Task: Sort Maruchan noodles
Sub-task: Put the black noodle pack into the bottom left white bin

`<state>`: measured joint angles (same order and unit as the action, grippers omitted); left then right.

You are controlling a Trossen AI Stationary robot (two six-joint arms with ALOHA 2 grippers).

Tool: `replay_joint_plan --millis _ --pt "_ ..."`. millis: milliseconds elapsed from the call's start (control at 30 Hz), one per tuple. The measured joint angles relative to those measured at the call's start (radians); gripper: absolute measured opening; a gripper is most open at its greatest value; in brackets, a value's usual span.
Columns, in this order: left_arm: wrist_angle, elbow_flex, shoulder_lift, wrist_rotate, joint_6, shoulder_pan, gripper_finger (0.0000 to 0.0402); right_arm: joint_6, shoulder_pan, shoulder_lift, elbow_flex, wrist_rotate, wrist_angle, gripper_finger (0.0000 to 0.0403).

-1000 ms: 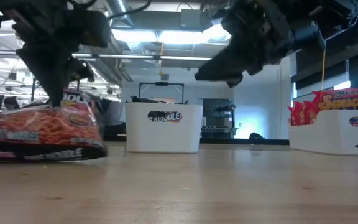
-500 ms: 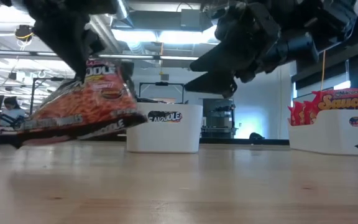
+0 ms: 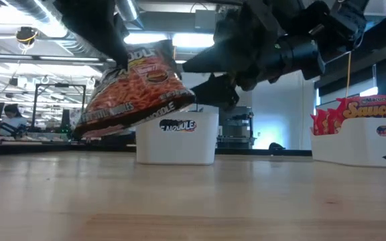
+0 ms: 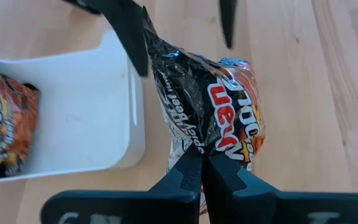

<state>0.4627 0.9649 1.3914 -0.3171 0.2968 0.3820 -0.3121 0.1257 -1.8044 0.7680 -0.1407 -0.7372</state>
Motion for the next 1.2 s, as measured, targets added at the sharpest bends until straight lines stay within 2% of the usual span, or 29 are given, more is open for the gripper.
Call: replay_joint_plan --millis 100,467,833,1100,1200 --pt "-0.019 0.0 0.0 -0.02 -0.015 0.0 0.0 0.001 0.0 -0.002 0.01 -0.027 0.008 0.0315" --pt "-0.079 0.0 0.0 -0.077 -0.021 -0.002 0.0 0.002 0.024 -0.015 0.03 -0.02 -0.018 0.0315" --pt "-0.196 0.0 0.0 -0.115 -0.082 -0.011 0.0 0.003 0.047 -0.015 0.033 0.085 -0.022 0.0315" --pt "-0.272 0.0 0.0 -0.115 -0.15 -0.018 0.0 0.032 0.047 -0.015 0.033 0.103 -0.032 0.0313" --pt "-0.273 0.0 0.0 -0.114 -0.15 -0.026 0.0 0.053 0.047 -0.015 0.033 0.105 -0.031 0.0295"
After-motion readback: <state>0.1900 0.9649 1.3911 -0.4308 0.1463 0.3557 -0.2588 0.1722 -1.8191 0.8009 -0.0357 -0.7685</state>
